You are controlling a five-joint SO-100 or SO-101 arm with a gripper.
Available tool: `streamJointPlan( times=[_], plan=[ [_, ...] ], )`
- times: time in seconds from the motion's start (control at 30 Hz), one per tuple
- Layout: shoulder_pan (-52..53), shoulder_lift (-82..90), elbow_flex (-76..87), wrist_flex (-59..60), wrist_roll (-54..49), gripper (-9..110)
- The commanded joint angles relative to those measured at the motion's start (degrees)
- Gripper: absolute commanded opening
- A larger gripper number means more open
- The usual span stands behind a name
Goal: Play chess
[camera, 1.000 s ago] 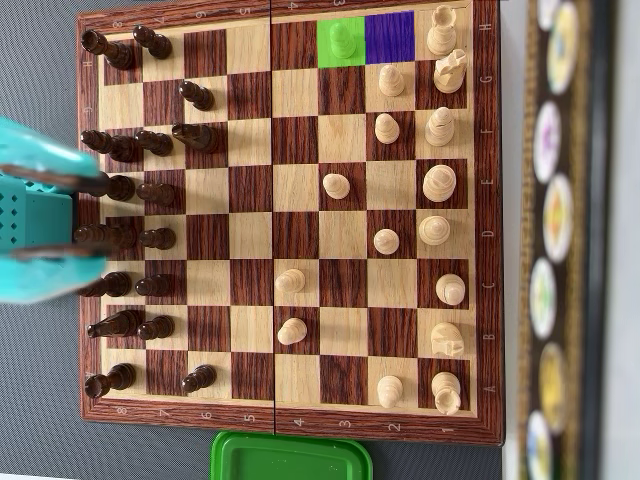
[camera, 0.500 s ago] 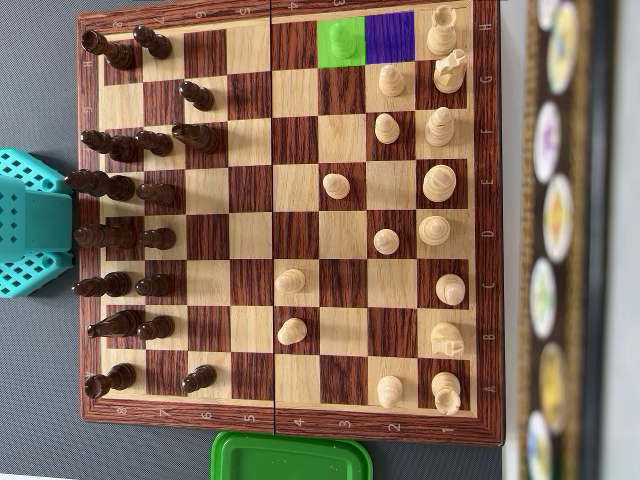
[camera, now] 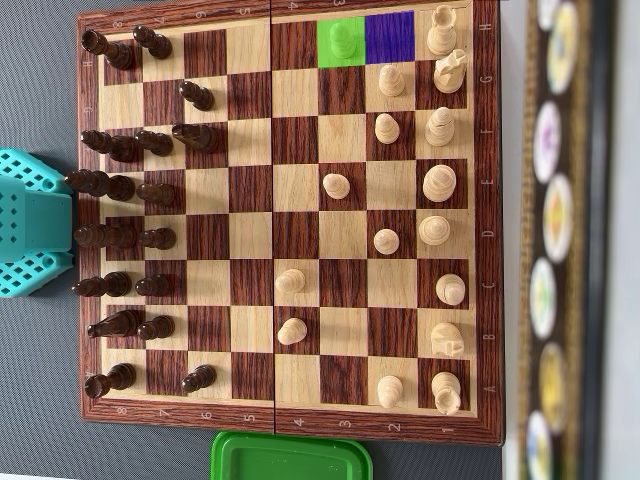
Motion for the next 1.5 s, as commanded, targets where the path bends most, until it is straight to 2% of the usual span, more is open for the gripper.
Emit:
streamJointPlan(
  times=[0.0,0.17,0.47,1.47],
  plan=[
    [-0.1,-0.4,1.1,-6.8,-0.4,13],
    [0.2,-0.4,1.1,-15.6,-0.4,13],
    [0.1,-0.4,1.1,-22.1,-0.5,13],
    [0.3,-0.4,1.1,-22.1,-0.1,13]
  ],
)
